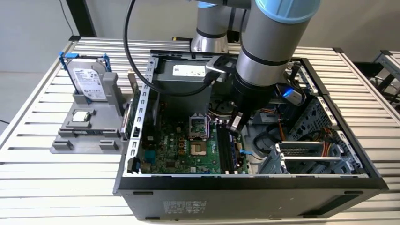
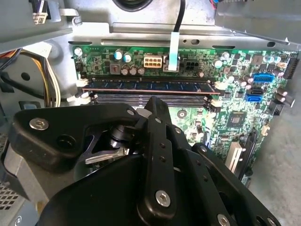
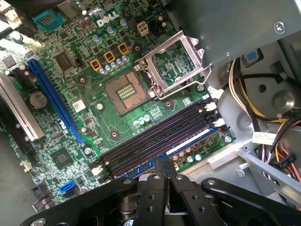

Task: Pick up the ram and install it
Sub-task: 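Press down the ram until it locks into place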

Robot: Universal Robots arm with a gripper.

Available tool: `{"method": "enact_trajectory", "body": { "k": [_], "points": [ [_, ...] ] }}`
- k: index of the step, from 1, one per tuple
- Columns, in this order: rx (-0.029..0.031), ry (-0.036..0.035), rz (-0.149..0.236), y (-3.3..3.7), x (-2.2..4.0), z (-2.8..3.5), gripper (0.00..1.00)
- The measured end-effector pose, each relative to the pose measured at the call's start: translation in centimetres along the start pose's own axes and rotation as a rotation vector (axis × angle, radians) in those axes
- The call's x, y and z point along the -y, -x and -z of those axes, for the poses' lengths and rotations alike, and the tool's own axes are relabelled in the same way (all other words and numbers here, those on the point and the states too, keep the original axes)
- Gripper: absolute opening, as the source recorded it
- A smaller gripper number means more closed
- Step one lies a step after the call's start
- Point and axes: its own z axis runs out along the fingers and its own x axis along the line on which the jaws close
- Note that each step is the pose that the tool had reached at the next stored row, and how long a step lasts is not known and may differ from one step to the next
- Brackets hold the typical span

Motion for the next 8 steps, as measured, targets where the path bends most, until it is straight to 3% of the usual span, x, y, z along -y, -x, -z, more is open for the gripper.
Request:
{"method": "enact_trajectory", "body": {
  "k": [8],
  "points": [
    [-0.0003,0.0001,0.017,0.01,0.00,-0.02,0.00]
  ]
}}
